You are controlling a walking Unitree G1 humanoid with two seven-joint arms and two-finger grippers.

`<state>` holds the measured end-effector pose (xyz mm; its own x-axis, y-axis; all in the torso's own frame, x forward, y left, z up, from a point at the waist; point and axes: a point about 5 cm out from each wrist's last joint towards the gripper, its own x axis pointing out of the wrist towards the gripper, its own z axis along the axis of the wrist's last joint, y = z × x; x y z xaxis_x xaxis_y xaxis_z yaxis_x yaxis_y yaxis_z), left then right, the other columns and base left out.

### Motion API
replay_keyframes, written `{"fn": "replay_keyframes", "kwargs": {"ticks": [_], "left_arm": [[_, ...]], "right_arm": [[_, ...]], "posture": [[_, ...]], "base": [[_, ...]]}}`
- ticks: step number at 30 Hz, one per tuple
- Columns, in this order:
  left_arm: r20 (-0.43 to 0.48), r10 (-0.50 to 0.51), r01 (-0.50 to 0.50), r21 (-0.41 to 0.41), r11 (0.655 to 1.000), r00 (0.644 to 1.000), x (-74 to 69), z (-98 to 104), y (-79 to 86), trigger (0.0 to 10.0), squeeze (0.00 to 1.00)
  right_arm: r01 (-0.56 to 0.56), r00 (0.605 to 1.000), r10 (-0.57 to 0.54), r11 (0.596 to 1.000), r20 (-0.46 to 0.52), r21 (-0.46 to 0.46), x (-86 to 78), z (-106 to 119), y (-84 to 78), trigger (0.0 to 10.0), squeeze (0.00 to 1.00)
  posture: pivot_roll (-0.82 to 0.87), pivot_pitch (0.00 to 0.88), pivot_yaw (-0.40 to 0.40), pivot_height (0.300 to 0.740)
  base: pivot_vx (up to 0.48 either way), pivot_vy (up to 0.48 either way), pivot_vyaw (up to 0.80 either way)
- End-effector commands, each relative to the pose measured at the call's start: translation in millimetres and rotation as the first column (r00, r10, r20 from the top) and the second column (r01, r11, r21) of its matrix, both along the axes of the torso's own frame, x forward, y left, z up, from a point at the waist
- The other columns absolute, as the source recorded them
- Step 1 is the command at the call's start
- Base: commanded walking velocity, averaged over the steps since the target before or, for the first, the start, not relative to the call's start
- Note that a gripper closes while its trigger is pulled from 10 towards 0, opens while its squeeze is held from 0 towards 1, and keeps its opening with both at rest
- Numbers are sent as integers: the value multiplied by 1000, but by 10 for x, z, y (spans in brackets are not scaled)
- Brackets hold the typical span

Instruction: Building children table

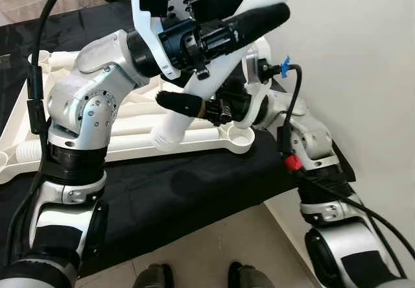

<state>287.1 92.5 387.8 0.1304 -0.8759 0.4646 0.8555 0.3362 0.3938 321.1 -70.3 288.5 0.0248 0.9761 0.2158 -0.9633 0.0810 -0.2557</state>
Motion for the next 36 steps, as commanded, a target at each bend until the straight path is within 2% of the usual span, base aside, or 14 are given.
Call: {"fn": "replay_keyframes", "kwargs": {"ticks": [1, 6, 8, 13, 18, 20, 21, 22, 23, 24, 26, 32, 34, 36], "left_arm": [[20, 25, -24, -15, 1000, 999, -2, 92, 103, 10000, 1000], [22, 50, -49, -42, 998, 998, -11, 201, 269, 10000, 1000], [13, 117, -115, -77, 990, 993, -72, 309, 608, 10000, 1000], [-13, 184, -185, -98, 978, 983, -154, 298, 901, 10000, 1000], [-131, 321, -326, -21, 945, 938, -198, -86, 1087, 10000, 1000], [-241, 359, -340, 120, 933, 901, -243, -610, 957, 10000, 1000], [-317, 379, -337, 179, 924, 869, -311, -968, 831, 10000, 675], [-364, 385, -330, 207, 921, 848, -382, -1168, 752, 10000, 675], [-415, 393, -324, 229, 918, 820, -453, -1363, 652, 10000, 0], [-415, 393, -324, 229, 918, 820, -453, -1363, 652, 10000, 0], [-520, 427, -317, 291, 903, 740, -670, -1766, 420, 10000, 0], [-576, 474, -350, 320, 880, 666, -861, -1991, 320, 10000, 0], [-530, 578, -440, 375, 816, 620, -1024, -2109, 349, 10000, 0], [-530, 578, -440, 375, 816, 620, -1024, -2109, 349, 10000, 0]], "right_arm": [[-12, 999, 13, 1000, 40, -23, -26, -9, -4, 0, 0], [83, 995, -78, 994, 60, -75, 66, -48, -108, 0, 0], [248, 968, -239, 962, 83, -117, 240, -89, -282, 0, 0], [379, 924, -370, 919, 95, -108, 365, -64, -442, 0, 0], [561, 827, -554, 825, 91, -74, 536, 10, -698, 0, 0], [601, 798, -597, 798, 77, -48, 586, 77, -799, 0, 0], [598, 801, -596, 801, 63, -31, 591, 116, -818, 10000, 0], [592, 805, -591, 805, 57, -20, 597, 138, -822, 10000, 0], [584, 811, -583, 812, 46, -12, 600, 154, -820, 10000, 0], [584, 811, -583, 812, 46, -12, 600, 154, -820, 10000, 0], [529, 848, -528, 848, 51, -17, 558, 165, -778, 10000, 0], [483, 875, -480, 875, 60, -44, 513, 139, -732, 10000, 0], [416, 909, -413, 906, 53, -77, 483, 104, -684, 10000, 0], [416, 909, -413, 906, 53, -77, 483, 104, -684, 10000, 0]], "posture": [[-40, 140, -31, 740], [-36, 140, -32, 740], [-27, 150, -33, 740], [-18, 164, -32, 740], [5, 197, -30, 740], [3, 212, -27, 740], [-1, 224, -23, 740], [-1, 224, -23, 740], [-4, 227, -22, 740], [-4, 227, -22, 740], [-19, 249, -15, 740], [-19, 259, -17, 740], [-12, 272, -22, 740], [-12, 272, -22, 740]], "base": [[0, 0, 0], [0, 0, 0], [0, 0, 0], [0, 0, 0], [0, 0, 0], [0, 0, 0], [0, 0, 0], [0, 0, 0], [0, 0, 0], [0, 0, 0], [0, 0, 0], [0, 0, 0], [0, 0, 0], [0, 0, 0]]}}
